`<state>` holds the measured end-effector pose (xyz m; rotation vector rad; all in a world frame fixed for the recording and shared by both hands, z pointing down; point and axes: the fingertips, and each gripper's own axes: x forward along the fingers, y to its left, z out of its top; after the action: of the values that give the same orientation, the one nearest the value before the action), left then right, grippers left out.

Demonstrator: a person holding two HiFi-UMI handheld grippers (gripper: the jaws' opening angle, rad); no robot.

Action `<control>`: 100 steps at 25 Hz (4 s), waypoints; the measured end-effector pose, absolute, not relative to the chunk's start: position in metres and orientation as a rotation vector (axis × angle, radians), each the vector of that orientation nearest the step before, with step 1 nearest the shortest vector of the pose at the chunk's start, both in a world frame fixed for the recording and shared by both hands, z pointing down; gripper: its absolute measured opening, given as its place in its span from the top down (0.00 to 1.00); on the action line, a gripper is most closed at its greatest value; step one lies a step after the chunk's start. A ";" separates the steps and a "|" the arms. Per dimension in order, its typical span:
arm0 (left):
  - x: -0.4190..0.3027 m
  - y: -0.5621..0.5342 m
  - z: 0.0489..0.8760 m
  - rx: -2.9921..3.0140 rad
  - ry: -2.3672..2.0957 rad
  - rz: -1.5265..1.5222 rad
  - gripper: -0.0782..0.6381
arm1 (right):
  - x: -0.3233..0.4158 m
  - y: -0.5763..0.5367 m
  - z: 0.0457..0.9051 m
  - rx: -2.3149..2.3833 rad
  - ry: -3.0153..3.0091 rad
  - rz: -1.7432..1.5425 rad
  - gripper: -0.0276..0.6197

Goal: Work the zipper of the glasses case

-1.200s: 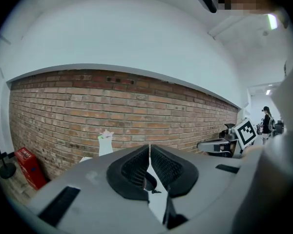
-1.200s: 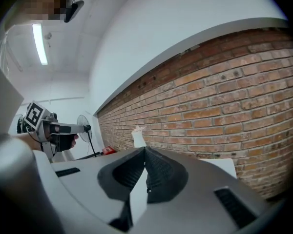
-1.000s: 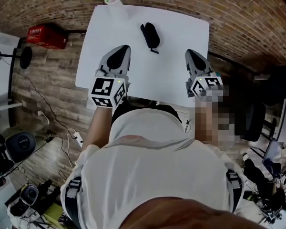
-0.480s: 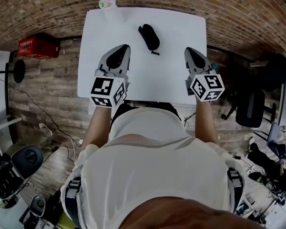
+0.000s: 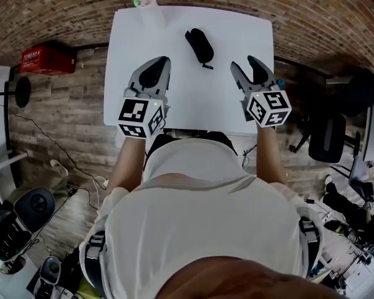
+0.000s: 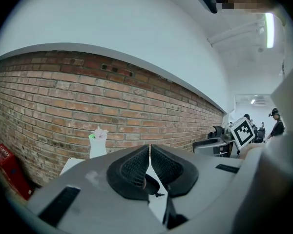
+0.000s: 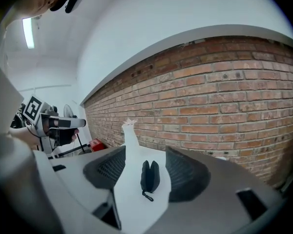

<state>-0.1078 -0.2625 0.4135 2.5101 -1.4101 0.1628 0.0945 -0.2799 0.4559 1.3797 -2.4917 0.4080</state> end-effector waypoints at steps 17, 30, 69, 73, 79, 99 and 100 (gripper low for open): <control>-0.122 -0.258 0.441 2.421 -1.434 0.199 0.86 | 0.052 -0.308 0.558 1.167 -2.319 0.548 0.27; -0.151 -0.258 0.482 2.295 -1.446 0.281 0.86 | 0.023 -0.362 0.693 1.081 -2.100 0.679 0.16; -0.152 -0.270 0.445 2.417 -1.427 0.221 0.86 | 0.050 -0.353 0.566 1.287 -2.356 0.629 0.48; -0.149 -0.275 0.422 2.471 -1.429 0.163 0.86 | 0.066 -0.343 0.503 1.352 -2.455 0.546 0.48; -0.122 -0.262 0.386 2.565 -1.376 0.104 0.86 | 0.099 -0.307 0.420 1.421 -2.635 0.489 0.48; -0.099 -0.262 0.336 2.581 -0.821 -0.241 0.71 | 0.046 -0.287 0.366 1.061 -2.990 0.720 0.48; -0.096 -0.261 0.335 2.579 -0.781 -0.257 0.69 | 0.039 -0.283 0.365 1.002 -3.010 0.732 0.48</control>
<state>-0.0962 -0.2610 0.3345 2.5792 -0.7812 -0.2569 0.0389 -0.2830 0.3647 1.0024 -3.0097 0.7316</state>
